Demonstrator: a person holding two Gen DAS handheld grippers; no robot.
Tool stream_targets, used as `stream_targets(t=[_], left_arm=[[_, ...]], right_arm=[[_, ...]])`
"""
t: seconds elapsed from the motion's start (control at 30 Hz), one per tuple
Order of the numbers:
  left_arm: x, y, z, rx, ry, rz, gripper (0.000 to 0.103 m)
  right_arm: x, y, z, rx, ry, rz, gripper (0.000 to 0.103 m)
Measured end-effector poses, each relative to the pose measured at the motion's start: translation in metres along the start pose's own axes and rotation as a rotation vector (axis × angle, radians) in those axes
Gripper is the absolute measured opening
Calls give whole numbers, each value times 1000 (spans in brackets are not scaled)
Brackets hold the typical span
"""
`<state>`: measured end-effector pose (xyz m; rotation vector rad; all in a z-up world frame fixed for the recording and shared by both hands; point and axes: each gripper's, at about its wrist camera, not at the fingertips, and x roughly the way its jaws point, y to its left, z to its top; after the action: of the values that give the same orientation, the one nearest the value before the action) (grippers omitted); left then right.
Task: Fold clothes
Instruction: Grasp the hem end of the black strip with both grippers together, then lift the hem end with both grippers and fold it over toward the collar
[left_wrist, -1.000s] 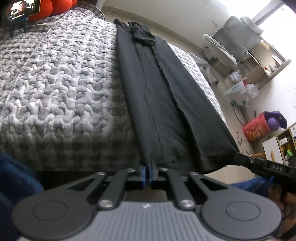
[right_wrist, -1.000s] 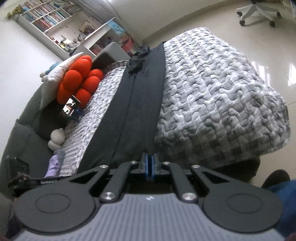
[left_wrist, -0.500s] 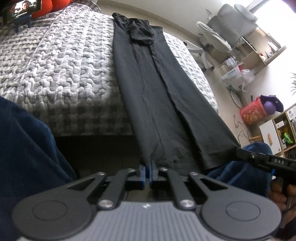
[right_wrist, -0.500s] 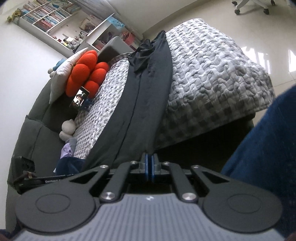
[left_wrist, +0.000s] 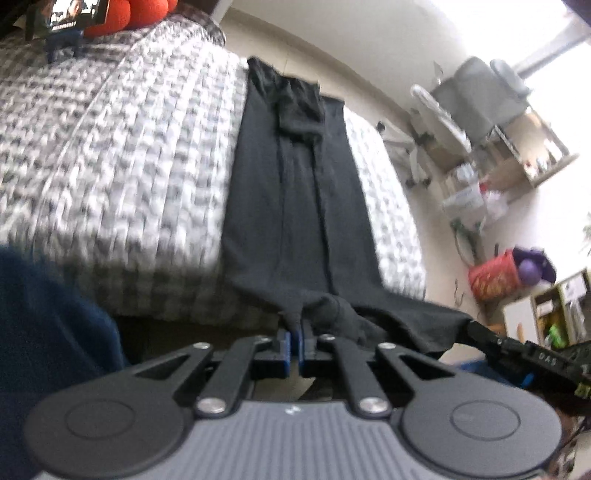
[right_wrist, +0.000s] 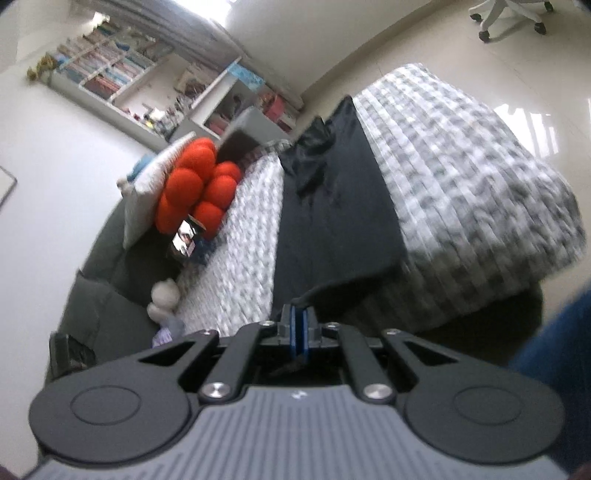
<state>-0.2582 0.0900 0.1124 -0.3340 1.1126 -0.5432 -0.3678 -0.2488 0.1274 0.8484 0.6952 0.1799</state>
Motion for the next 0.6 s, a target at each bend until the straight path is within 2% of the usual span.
stream_targets(t=[0.23, 0.47, 0.6], left_arm=[[18, -18, 83, 20, -106, 4, 3], [64, -26, 167, 5, -126, 21, 3], [94, -24, 210, -9, -114, 38, 3]], right_arm=[[38, 8, 78, 22, -67, 60, 6], [103, 5, 158, 67, -59, 77, 6], [138, -8, 191, 103, -39, 61, 6]])
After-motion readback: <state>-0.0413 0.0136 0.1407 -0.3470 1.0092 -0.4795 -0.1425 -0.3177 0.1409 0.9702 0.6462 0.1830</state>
